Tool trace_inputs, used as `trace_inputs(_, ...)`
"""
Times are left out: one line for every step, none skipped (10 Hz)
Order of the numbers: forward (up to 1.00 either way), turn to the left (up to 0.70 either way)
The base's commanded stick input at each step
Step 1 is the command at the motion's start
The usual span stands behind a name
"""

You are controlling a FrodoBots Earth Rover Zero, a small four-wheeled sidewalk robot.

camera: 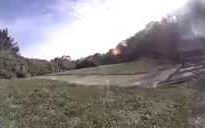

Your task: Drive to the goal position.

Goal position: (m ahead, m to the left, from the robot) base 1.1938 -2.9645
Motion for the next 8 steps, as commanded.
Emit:
trace_inputs(0.0,0.0)
trace_inputs(0.0,0.0)
trace_inputs(0.0,0.0)
trace_inputs(0.0,0.0)
trace_inputs(0.24,0.0)
trace_inputs(0.45,0.0)
trace_inputs(0.45,0.0)
trace_inputs(0.45,0.0)
